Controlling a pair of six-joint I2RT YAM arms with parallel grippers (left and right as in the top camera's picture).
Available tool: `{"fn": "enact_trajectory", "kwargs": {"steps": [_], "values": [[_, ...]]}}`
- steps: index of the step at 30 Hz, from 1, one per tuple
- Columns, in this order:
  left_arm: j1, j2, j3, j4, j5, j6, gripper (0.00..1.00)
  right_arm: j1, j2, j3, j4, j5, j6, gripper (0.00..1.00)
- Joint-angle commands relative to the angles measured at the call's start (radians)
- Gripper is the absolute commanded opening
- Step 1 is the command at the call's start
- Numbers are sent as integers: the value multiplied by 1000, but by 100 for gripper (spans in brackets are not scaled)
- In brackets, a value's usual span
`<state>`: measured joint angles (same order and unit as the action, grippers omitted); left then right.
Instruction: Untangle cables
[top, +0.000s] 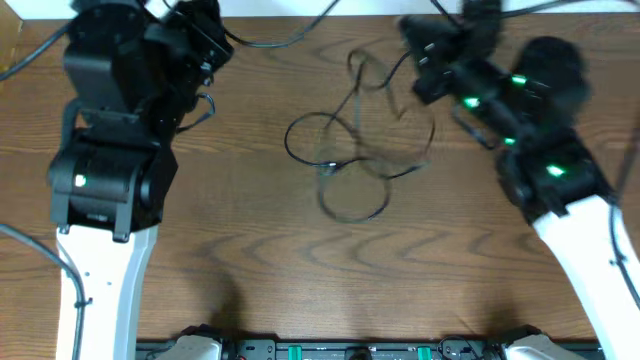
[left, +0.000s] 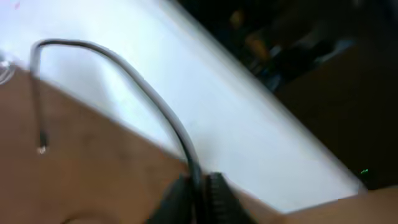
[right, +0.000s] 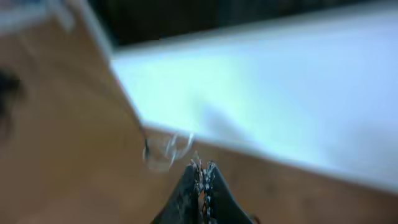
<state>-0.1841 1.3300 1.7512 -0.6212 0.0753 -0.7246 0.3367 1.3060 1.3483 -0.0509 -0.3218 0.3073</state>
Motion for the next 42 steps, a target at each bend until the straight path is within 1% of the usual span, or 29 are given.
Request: {"fn": "enact_trajectory", "kwargs": {"steps": [1, 2, 4, 6, 7, 13, 15, 16, 17, 18, 22, 25, 26, 27, 28, 29, 31, 35, 37, 39, 42], "values": [[4, 48, 13, -63, -9, 40, 34, -17, -42, 85, 6, 88, 6, 1], [4, 60, 13, -83, -8, 40, 41, -18, -43, 108, 4, 87, 5, 1], [4, 84, 13, -118, 5, 41, 41, -18, -42, 156, -10, 88, 6, 1], [4, 103, 13, -149, 36, 41, 48, -18, -38, 195, -13, 88, 6, 1], [4, 111, 13, -159, 61, 50, 49, -18, -38, 208, -13, 89, 6, 1], [4, 139, 13, -212, 294, 148, 50, -15, -36, 249, 0, 213, 8, 1], [1, 140, 13, -212, 380, 214, 50, -15, -34, 249, -2, 218, 8, 1], [-1, 140, 13, -211, 417, 260, 50, -15, -31, 249, -8, 210, 13, 1], [-3, 140, 13, -211, 444, 306, 54, -15, -30, 249, -14, 194, 16, 1], [-3, 140, 13, -211, 460, 341, 55, -15, -24, 249, -20, 168, 21, 1], [-3, 147, 13, -208, 455, 347, 56, -15, -18, 249, -6, 13, 71, 1], [-3, 164, 13, -205, 449, 346, 56, -15, -16, 249, -5, -48, 113, 1], [-3, 169, 13, -205, 463, 346, 59, -15, -16, 249, -5, -62, 120, 1], [-3, 175, 13, -206, 494, 346, 66, -15, -16, 249, -5, -76, 126, 1], [-3, 180, 13, -205, 541, 346, 71, -15, -16, 249, -5, -92, 127, 1], [-3, 185, 13, -204, 591, 346, 71, -15, -17, 249, -4, -108, 127, 1], [-3, 192, 13, -208, 649, 318, 71, -15, -17, 249, -2, -110, 127, 1], [-3, 209, 12, -241, 647, 171, 71, -15, -17, 249, 19, -100, 135, 1], [-3, 227, 12, -252, 647, 120, 79, -15, -17, 249, 42, -100, 158, 1], [-3, 251, 12, -264, 648, 70, 81, -15, -17, 249, 62, -100, 169, 1], [-14, 296, 12, -277, 674, -8, 90, -15, -17, 249, 78, -101, 179, 1]]}}
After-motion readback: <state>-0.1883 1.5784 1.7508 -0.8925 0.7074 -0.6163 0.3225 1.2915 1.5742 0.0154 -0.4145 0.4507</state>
